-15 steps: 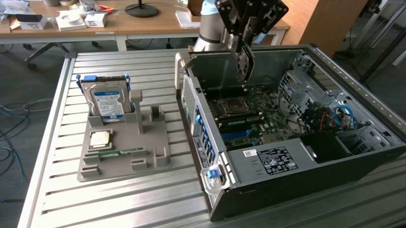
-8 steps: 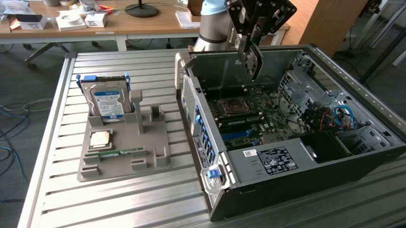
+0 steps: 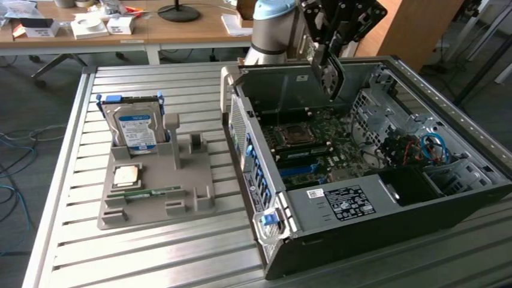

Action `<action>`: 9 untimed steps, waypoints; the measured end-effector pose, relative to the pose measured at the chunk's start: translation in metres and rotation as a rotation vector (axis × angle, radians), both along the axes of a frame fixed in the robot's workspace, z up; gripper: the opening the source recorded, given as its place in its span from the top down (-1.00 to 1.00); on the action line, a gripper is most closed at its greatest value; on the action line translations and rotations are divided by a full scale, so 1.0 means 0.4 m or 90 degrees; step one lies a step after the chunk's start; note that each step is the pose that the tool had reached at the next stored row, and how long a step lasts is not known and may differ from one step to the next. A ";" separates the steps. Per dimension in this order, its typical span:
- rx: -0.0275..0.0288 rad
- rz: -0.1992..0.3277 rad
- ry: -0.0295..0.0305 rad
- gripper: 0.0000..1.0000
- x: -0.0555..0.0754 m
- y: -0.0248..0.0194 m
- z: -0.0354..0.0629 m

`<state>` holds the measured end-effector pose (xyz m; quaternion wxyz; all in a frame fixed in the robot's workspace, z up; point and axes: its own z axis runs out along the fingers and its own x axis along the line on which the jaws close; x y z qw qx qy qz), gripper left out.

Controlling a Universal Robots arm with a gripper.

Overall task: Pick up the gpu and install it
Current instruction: 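Pick up the gpu and move the gpu toward the slot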

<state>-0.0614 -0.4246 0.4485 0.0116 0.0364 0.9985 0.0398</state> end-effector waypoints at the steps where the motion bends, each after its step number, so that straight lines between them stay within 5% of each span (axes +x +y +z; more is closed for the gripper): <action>1: 0.0001 0.000 0.0000 0.47 0.007 0.000 0.000; 9: 0.0003 0.000 0.0000 0.47 0.062 0.000 0.000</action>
